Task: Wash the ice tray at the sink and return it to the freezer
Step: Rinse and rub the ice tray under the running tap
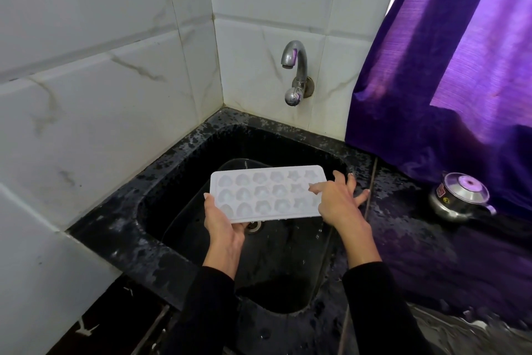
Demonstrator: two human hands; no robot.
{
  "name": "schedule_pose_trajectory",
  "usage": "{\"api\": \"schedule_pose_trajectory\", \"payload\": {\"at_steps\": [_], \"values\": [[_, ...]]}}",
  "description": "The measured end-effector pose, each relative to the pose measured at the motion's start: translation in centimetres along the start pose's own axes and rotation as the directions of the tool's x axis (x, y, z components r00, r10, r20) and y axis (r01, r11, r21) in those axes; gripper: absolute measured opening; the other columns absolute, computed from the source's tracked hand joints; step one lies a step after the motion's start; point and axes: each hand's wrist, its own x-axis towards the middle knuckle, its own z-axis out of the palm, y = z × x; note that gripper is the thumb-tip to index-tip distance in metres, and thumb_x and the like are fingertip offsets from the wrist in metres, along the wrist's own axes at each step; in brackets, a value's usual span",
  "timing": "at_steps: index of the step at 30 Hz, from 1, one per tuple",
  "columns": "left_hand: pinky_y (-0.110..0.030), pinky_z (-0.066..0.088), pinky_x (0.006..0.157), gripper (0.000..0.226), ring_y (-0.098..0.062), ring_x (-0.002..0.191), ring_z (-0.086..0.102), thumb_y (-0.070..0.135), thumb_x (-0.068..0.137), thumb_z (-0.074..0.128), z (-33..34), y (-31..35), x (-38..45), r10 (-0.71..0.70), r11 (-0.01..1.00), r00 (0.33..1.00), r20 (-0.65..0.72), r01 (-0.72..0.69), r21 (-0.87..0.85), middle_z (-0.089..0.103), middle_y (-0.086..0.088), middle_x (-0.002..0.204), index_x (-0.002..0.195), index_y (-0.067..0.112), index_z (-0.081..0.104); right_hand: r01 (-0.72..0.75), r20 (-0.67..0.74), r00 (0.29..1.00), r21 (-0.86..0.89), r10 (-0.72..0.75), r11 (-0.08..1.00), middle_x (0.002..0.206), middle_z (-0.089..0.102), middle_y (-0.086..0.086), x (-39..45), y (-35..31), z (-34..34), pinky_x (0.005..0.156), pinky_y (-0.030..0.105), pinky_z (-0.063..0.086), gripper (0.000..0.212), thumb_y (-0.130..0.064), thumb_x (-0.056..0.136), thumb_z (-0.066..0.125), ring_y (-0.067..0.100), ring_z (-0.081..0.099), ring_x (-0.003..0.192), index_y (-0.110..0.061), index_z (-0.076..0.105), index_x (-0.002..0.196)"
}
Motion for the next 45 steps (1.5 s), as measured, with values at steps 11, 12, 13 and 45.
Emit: {"api": "schedule_pose_trajectory", "payload": {"at_steps": [11,12,13,45], "values": [[-0.054,0.053,0.089,0.044,-0.031,0.095,0.067,0.052,0.099,0.036,-0.1,-0.1,-0.1,-0.004,1.000,1.000,-0.013,0.004,0.016,0.070,-0.010,0.107,0.104,0.017,0.062,0.002,-0.079,0.997,0.095,0.005,0.995,0.152,0.016,0.014,-0.6,0.1,0.3,0.111,0.065,-0.008,0.065,0.020,0.076,0.042,0.034,-0.008,0.145,-0.028,0.051,0.119],[-0.054,0.054,0.088,0.043,-0.030,0.094,0.067,0.052,0.099,0.036,-0.1,-0.1,-0.1,-0.003,1.000,1.000,-0.015,0.003,0.017,0.070,-0.010,0.106,0.104,0.017,0.062,0.018,-0.091,0.996,0.116,-0.008,0.993,0.151,0.016,0.013,-0.6,0.0,0.3,0.111,0.064,-0.008,0.066,0.021,0.074,0.040,0.033,-0.007,0.145,-0.027,0.049,0.117],[-0.053,0.054,0.087,0.043,-0.030,0.094,0.067,0.052,0.099,0.037,-0.1,-0.2,-0.1,-0.004,1.000,1.000,-0.016,0.004,0.016,0.070,-0.010,0.106,0.104,0.017,0.062,0.039,-0.093,0.995,0.133,-0.026,0.990,0.151,0.017,0.012,-0.7,-0.1,0.4,0.112,0.063,-0.008,0.068,0.023,0.072,0.039,0.032,-0.007,0.145,-0.028,0.049,0.116],[-0.047,0.056,0.076,0.043,-0.029,0.093,0.067,0.051,0.099,0.037,0.1,-0.5,0.0,-0.005,1.000,1.000,-0.026,0.005,0.012,0.070,-0.008,0.102,0.105,0.017,0.063,0.065,0.015,0.998,-0.082,-0.064,0.995,0.158,-0.005,0.017,-1.2,-2.8,0.5,0.108,0.065,-0.013,0.066,0.016,0.081,0.052,0.040,-0.022,0.143,-0.031,0.058,0.127]]}}
